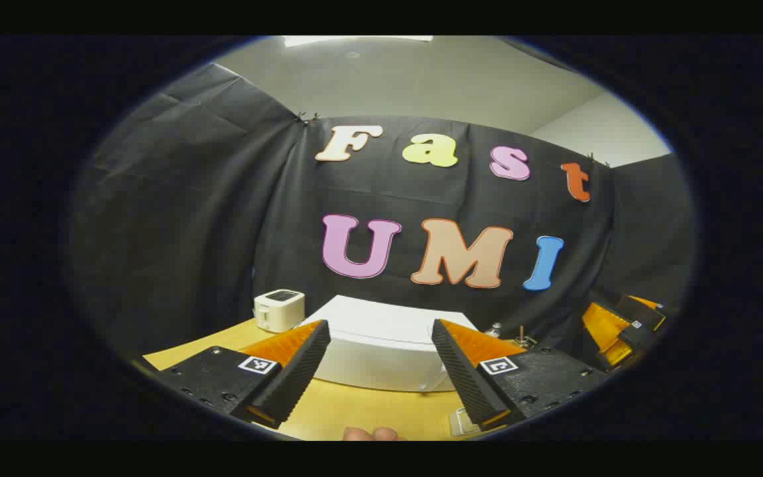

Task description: Open the microwave oven with the left hand, put the food in, and close the microwave oven.

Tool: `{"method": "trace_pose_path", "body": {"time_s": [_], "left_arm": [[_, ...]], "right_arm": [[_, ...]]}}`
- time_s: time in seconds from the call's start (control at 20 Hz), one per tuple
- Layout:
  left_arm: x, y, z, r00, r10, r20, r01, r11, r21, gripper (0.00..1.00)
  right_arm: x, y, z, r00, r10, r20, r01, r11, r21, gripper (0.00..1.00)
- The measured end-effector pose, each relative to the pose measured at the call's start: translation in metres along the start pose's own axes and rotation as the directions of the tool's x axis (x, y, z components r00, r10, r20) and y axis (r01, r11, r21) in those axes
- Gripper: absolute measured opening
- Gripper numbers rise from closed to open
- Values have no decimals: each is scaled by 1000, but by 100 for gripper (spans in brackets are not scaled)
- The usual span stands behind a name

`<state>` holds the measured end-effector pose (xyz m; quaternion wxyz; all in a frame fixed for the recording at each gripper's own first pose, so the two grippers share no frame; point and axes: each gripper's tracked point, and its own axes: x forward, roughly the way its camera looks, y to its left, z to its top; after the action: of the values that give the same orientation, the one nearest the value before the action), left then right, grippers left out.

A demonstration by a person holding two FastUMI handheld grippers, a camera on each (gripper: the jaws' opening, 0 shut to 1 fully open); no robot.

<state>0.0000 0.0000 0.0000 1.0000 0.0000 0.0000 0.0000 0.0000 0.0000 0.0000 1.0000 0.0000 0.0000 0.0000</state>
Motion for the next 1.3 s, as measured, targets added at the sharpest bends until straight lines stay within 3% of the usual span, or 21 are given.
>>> {"method": "trace_pose_path", "body": {"time_s": [0.15, 0.4, 0.45, 0.65, 0.75, 1.3], "left_arm": [[2, -15, -6, 1000, -22, -17, 22, 1000, 12, 95], [1, -25, -7, 998, -61, -27, 62, 998, 30, 92], [2, -26, -5, 998, -64, -23, 65, 997, 36, 96], [-3, -32, -7, 996, -81, -28, 82, 996, 47, 92], [-5, -34, -9, 996, -84, -30, 86, 995, 57, 96], [-8, -36, -3, 996, -85, -7, 86, 993, 82, 92]], "right_arm": [[5, -7, 0, 1000, -7, -2, 7, 1000, 13, 97], [3, -11, -4, 1000, -11, -5, 11, 1000, -24, 97], [2, -11, -3, 1000, -11, -4, 11, 1000, -24, 97], [1, -16, -1, 1000, -22, -5, 22, 1000, -4, 97], [0, -20, -2, 1000, -26, -10, 26, 1000, 5, 97], [-6, -35, 3, 999, -51, -2, 51, 999, -2, 97]]}}
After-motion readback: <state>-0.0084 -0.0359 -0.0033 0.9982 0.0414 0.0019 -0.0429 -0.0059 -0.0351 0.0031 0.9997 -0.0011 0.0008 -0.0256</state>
